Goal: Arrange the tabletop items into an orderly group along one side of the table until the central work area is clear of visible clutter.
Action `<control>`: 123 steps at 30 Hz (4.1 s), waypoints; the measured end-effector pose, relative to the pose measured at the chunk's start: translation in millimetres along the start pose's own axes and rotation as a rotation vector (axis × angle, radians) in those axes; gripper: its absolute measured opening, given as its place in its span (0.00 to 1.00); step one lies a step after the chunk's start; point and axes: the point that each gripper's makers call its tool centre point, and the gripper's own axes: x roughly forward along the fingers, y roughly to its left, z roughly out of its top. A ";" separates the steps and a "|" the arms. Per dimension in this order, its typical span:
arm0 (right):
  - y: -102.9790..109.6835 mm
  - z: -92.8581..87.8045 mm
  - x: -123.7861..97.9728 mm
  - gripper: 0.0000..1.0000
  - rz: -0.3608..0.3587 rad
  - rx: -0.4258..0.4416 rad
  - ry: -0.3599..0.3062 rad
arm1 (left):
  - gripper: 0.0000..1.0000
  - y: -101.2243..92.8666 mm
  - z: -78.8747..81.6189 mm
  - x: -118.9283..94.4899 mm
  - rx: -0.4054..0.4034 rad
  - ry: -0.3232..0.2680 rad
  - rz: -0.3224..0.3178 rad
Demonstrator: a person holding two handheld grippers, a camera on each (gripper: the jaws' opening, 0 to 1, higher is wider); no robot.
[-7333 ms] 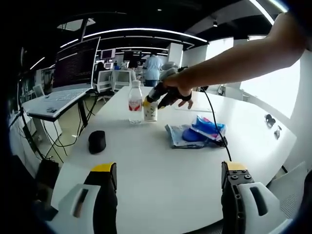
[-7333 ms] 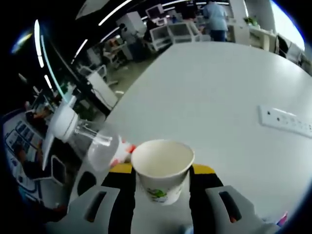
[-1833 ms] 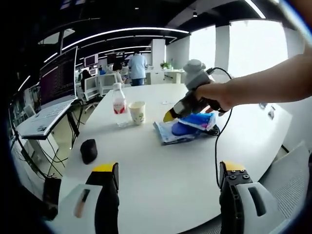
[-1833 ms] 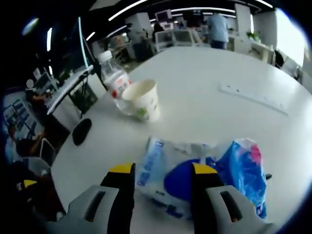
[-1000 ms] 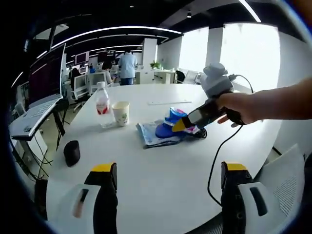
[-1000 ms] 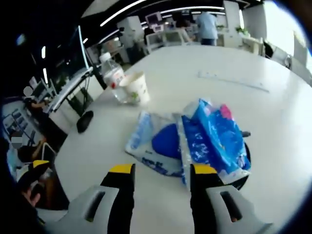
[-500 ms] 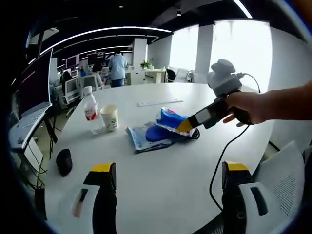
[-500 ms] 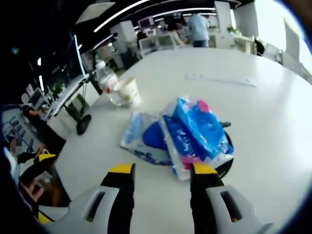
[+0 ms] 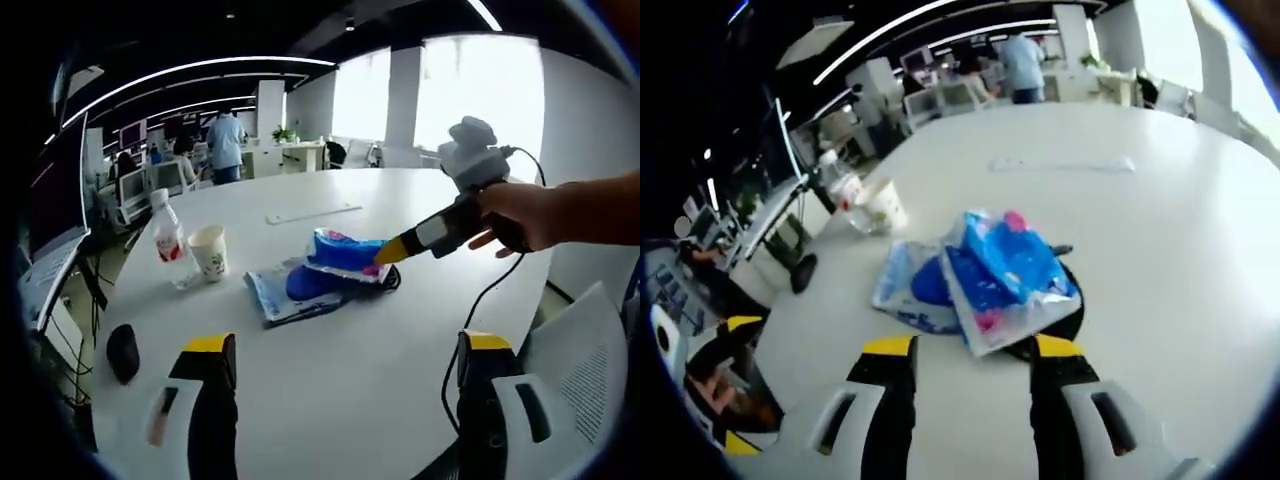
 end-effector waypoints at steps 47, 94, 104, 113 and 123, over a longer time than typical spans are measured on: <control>-22.0 -2.8 13.4 0.40 -0.047 0.151 -0.008 | 0.94 18.2 66.7 93.0 0.176 -0.020 -0.109; -24.5 0.7 36.8 0.40 -0.056 0.209 0.014 | 0.94 31.5 39.4 195.6 0.248 0.129 -0.242; -29.9 2.8 38.6 0.39 -0.066 0.219 0.011 | 0.93 33.9 38.6 209.1 0.258 0.147 -0.264; -33.6 1.4 39.4 0.39 -0.075 0.228 0.014 | 0.92 43.6 34.7 220.6 0.228 0.166 -0.255; -35.0 0.7 40.7 0.39 -0.076 0.232 0.018 | 0.86 38.7 33.4 226.6 0.209 0.174 -0.265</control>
